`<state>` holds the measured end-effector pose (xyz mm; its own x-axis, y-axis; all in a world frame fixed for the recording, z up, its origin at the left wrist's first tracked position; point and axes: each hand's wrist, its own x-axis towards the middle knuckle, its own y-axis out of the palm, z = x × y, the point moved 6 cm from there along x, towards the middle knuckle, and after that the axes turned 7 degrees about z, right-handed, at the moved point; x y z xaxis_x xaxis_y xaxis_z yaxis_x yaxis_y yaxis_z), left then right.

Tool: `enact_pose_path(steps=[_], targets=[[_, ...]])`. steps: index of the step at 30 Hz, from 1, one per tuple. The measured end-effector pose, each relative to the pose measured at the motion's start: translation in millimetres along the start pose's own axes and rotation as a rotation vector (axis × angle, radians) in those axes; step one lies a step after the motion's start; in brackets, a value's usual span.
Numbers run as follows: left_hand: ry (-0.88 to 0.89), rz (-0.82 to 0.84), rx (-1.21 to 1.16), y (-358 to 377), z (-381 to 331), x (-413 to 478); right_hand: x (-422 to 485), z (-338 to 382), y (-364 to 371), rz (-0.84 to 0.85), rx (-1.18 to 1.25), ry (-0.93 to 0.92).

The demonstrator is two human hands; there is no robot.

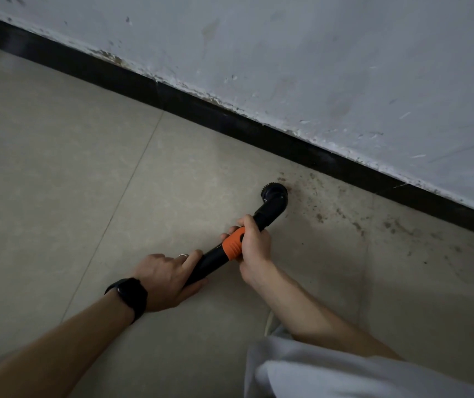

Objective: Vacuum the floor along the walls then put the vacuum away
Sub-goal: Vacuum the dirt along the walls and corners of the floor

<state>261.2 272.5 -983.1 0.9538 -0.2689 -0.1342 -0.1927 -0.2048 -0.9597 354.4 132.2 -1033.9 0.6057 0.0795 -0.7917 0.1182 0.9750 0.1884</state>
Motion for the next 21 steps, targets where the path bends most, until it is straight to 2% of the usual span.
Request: enact_pose_path(steps=[21], targets=[[-0.031,-0.01,-0.034,4.6,3.2,23.2,14.2,22.9,0.2,0.026,-0.054,-0.019]])
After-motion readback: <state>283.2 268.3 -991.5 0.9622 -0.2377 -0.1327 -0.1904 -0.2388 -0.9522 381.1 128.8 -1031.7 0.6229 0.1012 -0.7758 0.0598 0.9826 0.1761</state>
